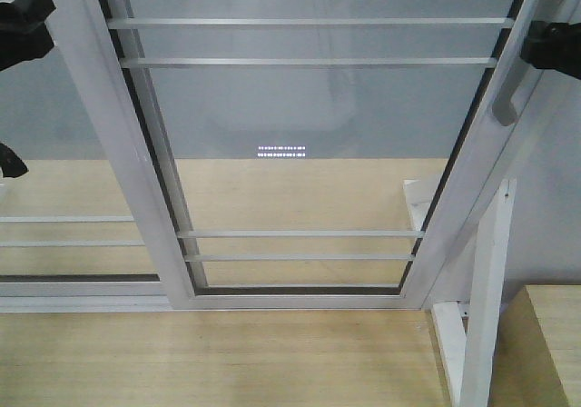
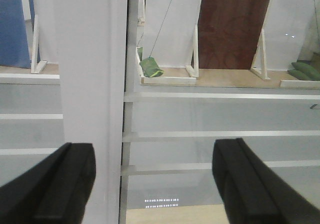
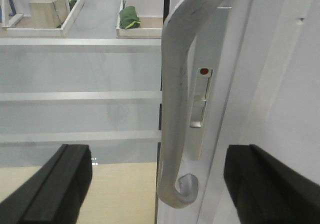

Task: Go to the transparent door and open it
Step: 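Raise the right gripper to the silver door handle and grasp it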

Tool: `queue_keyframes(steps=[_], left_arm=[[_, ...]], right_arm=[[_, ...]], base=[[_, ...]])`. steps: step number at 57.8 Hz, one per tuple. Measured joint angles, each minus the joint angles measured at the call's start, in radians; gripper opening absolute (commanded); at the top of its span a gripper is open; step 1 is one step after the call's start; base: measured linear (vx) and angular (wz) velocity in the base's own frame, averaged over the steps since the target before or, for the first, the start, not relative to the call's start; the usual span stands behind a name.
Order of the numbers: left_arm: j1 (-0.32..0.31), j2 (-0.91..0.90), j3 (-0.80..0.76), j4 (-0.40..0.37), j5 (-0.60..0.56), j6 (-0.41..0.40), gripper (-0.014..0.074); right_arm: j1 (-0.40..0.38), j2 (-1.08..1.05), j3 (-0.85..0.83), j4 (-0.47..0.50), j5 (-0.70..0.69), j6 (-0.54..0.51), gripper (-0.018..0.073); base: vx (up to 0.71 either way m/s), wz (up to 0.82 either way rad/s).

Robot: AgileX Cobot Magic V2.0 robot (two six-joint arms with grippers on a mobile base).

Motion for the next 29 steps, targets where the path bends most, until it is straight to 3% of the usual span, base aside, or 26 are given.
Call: queue_keyframes(steps=[29], left_arm=[[0.0,0.0,0.0,0.0,0.0,0.001,0.0586]], right_arm=[[0.0,0.308,-0.287,-0.001,0.007,-0.077,0.0586]], base=[[0.0,0.0]])
